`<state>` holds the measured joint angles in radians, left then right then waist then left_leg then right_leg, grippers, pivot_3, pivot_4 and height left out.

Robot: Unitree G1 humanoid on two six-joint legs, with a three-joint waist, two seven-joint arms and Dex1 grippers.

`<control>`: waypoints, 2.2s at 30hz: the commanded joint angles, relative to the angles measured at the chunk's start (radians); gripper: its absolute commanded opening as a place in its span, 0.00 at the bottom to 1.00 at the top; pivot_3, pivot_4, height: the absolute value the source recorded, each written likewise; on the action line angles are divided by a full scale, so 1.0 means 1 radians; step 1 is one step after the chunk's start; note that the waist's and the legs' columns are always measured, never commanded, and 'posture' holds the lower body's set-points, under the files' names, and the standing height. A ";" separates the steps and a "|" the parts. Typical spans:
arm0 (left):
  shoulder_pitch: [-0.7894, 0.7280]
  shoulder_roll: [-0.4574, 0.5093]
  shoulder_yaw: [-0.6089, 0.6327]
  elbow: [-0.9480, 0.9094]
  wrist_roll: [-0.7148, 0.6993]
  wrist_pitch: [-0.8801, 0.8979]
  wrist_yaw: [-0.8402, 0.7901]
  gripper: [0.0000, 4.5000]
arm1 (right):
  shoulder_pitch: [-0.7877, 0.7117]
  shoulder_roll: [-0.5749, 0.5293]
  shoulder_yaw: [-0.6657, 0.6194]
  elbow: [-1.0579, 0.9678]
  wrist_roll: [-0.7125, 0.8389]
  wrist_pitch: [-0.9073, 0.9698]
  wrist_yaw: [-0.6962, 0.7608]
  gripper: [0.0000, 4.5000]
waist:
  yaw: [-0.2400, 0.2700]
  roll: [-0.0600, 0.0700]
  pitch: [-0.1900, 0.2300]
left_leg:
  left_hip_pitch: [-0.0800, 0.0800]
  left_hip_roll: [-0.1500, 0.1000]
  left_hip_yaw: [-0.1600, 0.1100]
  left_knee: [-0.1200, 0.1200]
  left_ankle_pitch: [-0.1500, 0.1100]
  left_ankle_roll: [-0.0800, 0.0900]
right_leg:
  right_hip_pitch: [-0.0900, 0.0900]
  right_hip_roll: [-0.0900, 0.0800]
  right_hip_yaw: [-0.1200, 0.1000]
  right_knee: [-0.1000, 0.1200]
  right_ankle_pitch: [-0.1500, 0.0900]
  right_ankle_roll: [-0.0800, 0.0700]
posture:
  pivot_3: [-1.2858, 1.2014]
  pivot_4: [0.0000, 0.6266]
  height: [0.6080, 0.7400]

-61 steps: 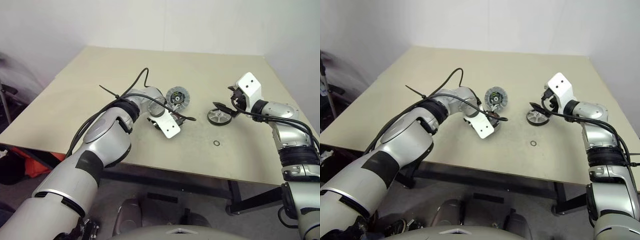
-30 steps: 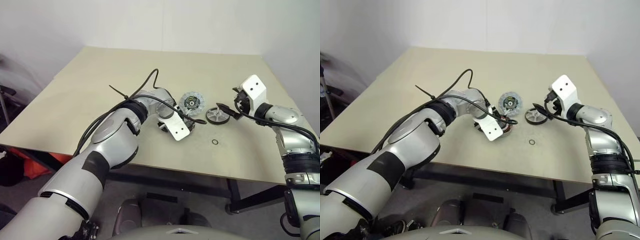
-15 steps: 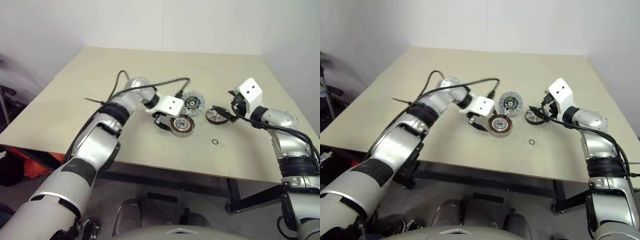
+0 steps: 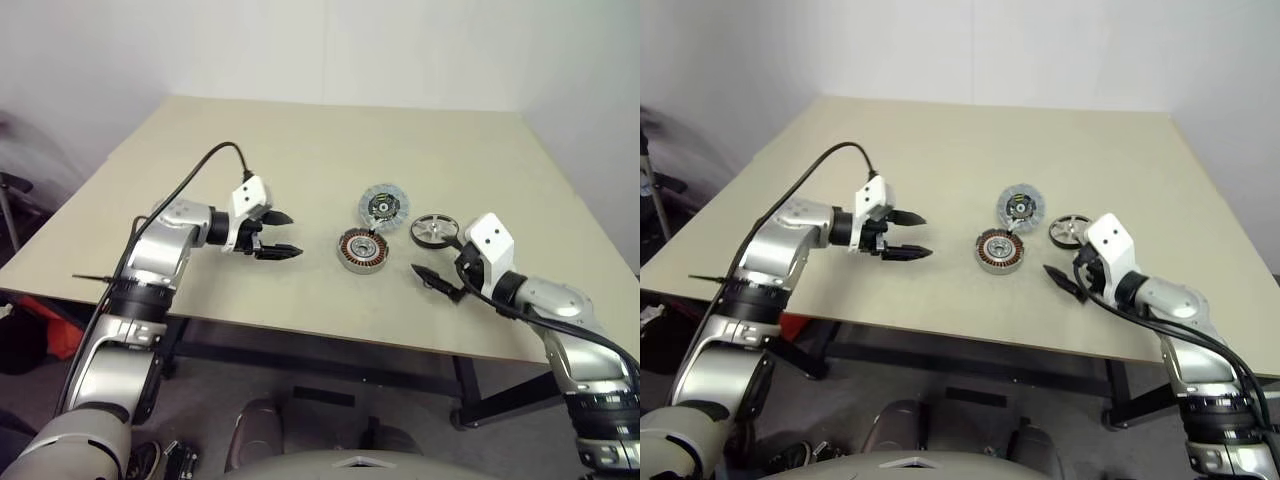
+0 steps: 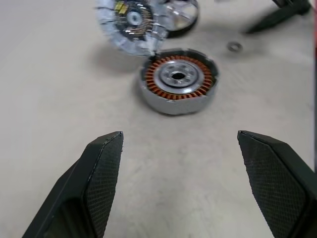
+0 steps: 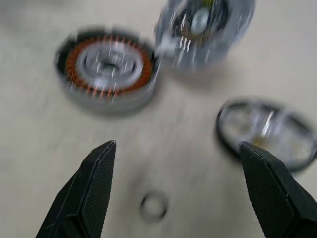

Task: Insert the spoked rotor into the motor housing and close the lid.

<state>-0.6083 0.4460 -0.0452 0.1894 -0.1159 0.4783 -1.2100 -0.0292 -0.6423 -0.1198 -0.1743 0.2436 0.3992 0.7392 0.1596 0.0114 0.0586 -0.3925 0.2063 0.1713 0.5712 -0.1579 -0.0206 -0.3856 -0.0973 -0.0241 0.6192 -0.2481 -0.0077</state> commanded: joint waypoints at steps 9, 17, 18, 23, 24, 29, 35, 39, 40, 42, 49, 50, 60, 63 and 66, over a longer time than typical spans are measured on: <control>0.018 -0.092 0.138 -0.056 -0.185 0.033 0.251 0.87 | 0.008 0.013 -0.050 -0.003 0.071 0.121 -0.046 1.00 | -0.020 0.000 0.000 | 0.001 0.000 0.000 -0.001 0.001 -0.001 | 0.000 0.004 0.000 -0.001 0.000 0.000 | 0.52 0.00 1.00; 0.019 -0.101 0.128 -0.025 -0.204 -0.007 0.316 0.87 | -0.050 0.041 0.005 0.095 0.026 0.105 -0.076 1.00 | -0.030 0.000 0.000 | 0.001 0.000 0.000 -0.001 0.001 -0.001 | 0.000 0.004 0.000 -0.001 0.000 0.000 | 0.52 0.00 1.00; 0.016 -0.099 0.129 -0.020 -0.205 -0.011 0.321 0.87 | -0.053 0.046 0.010 0.097 0.025 0.109 -0.078 1.00 | -0.031 0.000 0.000 | 0.001 0.000 0.000 -0.001 0.001 -0.001 | 0.000 0.004 0.000 -0.001 0.000 0.000 | 0.52 0.00 1.00; 0.010 -0.087 0.131 -0.001 -0.214 -0.018 0.329 0.87 | -0.080 0.072 0.053 0.119 0.002 0.112 -0.097 1.00 | -0.034 0.000 0.000 | 0.001 0.000 0.000 -0.001 0.001 -0.001 | 0.001 0.004 0.000 -0.001 0.000 0.000 | 0.52 0.00 1.00; 0.012 -0.085 0.130 0.001 -0.214 -0.020 0.330 0.87 | -0.081 0.078 0.062 0.115 -0.001 0.112 -0.099 1.00 | -0.035 0.000 0.000 | 0.001 0.000 0.000 0.000 0.001 -0.001 | 0.001 0.004 0.000 -0.001 0.000 0.000 | 0.52 0.00 1.00; 0.011 -0.081 0.127 0.007 -0.211 -0.028 0.341 0.87 | -0.092 0.091 0.089 0.136 -0.023 0.103 -0.102 1.00 | -0.038 0.000 0.000 | 0.004 0.000 0.000 0.000 0.001 -0.002 | 0.002 0.005 0.000 0.000 0.000 0.000 | 0.52 0.00 1.00; 0.001 -0.069 0.133 0.023 -0.208 -0.043 0.352 0.88 | -0.096 0.089 0.088 0.171 -0.033 0.097 -0.093 0.72 | -0.039 0.000 0.000 | 0.010 0.001 0.000 0.000 0.002 -0.003 | 0.009 0.005 0.000 0.000 0.000 0.000 | 0.52 0.00 1.00; -0.007 -0.055 0.141 0.041 -0.209 -0.055 0.359 0.88 | -0.093 0.076 0.084 0.188 -0.045 0.083 -0.091 0.43 | -0.038 0.000 0.000 | 0.012 0.001 0.000 -0.001 0.002 -0.003 | 0.012 0.005 0.000 -0.001 0.000 0.000 | 0.52 0.00 1.00; -0.012 -0.051 0.143 0.047 -0.209 -0.060 0.361 0.88 | -0.094 0.073 0.082 0.194 -0.049 0.077 -0.093 0.36 | -0.038 0.000 0.000 | 0.013 0.001 0.000 -0.001 0.001 -0.003 | 0.013 0.005 0.000 -0.001 0.000 0.000 | 0.52 0.00 1.00; -0.021 -0.043 0.146 0.063 -0.207 -0.071 0.366 0.88 | -0.097 0.068 0.078 0.207 -0.057 0.066 -0.094 0.36 | -0.037 0.000 0.000 | 0.013 0.000 0.000 -0.001 0.001 -0.003 | 0.013 0.005 0.000 -0.001 0.000 0.000 | 0.52 0.00 1.00; -0.060 -0.021 0.149 0.122 -0.207 -0.100 0.368 0.88 | -0.120 0.059 0.063 0.236 -0.058 0.052 -0.092 0.17 | -0.037 -0.001 0.000 | 0.015 0.000 0.000 0.000 0.002 -0.003 | 0.015 0.005 0.000 -0.001 0.000 0.000 | 0.52 0.00 1.00; -0.061 -0.020 0.148 0.125 -0.207 -0.103 0.368 0.88 | -0.125 0.059 0.059 0.231 -0.052 0.057 -0.093 0.13 | -0.037 -0.001 0.000 | 0.015 0.000 0.000 0.000 0.001 -0.003 | 0.015 0.004 0.000 -0.001 0.000 0.000 | 0.52 0.00 1.00; -0.074 -0.021 0.140 0.159 -0.200 -0.125 0.372 0.88 | -0.215 0.034 0.070 0.139 -0.048 0.071 -0.077 0.13 | -0.037 -0.001 0.000 | 0.012 0.000 0.000 -0.001 0.002 -0.003 | 0.012 0.004 0.000 -0.001 0.000 0.000 | 0.52 0.00 1.00; -0.074 -0.029 0.135 0.164 -0.198 -0.125 0.375 0.88 | -0.293 0.030 0.100 0.083 -0.039 0.105 -0.057 0.13 | -0.040 -0.001 0.000 | 0.011 0.000 0.000 -0.001 0.002 -0.003 | 0.010 0.005 0.000 -0.001 0.000 0.000 | 0.52 0.00 1.00; -0.069 -0.042 0.123 0.160 -0.196 -0.124 0.378 0.88 | -0.371 0.048 0.144 0.033 -0.019 0.150 -0.025 0.13 | -0.039 -0.001 0.000 | 0.011 0.001 0.000 -0.002 0.002 -0.004 | 0.009 0.006 0.000 0.000 0.000 0.000 | 0.52 0.00 1.00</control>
<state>-0.6572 0.4037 0.0782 0.3689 -0.3098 0.3716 -0.8340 -0.3639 -0.5994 0.0040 -0.0810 0.2012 0.5344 0.6958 0.1210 0.0108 0.0583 -0.3818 0.2071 0.1711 0.5695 -0.1555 -0.0247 -0.3765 -0.0912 -0.0241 0.6189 -0.2476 -0.0078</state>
